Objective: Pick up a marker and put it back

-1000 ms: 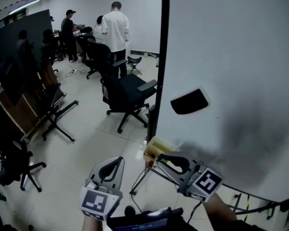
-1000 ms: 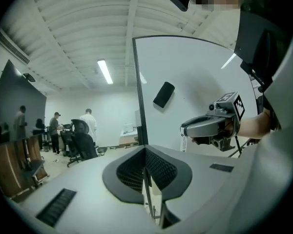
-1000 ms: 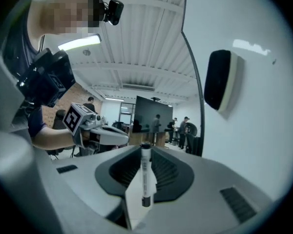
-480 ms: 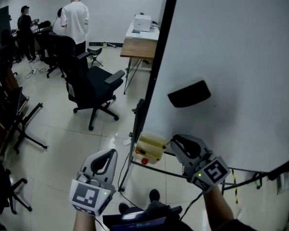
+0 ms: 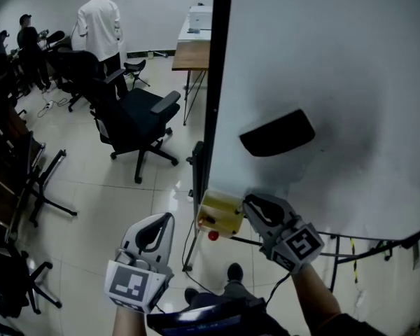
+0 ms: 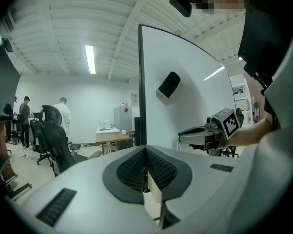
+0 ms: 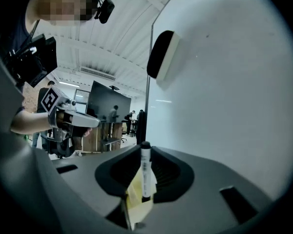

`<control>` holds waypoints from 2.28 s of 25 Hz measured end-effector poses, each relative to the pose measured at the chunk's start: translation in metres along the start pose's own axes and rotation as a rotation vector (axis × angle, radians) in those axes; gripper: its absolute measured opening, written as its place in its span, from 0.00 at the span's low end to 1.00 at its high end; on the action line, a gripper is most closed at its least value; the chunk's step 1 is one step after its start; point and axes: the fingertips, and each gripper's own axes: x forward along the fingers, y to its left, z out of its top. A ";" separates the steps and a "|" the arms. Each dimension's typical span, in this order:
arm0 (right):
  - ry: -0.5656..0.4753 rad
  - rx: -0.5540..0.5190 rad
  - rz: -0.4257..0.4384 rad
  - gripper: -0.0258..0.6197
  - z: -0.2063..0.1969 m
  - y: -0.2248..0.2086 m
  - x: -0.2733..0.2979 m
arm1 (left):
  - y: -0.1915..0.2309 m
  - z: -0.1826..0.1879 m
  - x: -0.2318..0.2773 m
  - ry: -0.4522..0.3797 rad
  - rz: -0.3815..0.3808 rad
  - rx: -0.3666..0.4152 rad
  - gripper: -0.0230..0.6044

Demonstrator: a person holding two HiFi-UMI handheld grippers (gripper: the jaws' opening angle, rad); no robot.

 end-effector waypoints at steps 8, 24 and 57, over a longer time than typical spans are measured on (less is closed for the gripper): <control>0.064 0.009 0.018 0.17 -0.040 0.002 0.010 | 0.002 -0.021 0.014 0.049 0.010 -0.016 0.04; 0.151 -0.022 0.002 0.17 -0.073 0.006 0.004 | -0.011 -0.026 0.016 0.073 -0.014 -0.015 0.04; -0.223 0.141 0.471 0.05 0.112 0.109 -0.014 | -0.006 0.049 -0.038 -0.110 0.054 0.068 0.04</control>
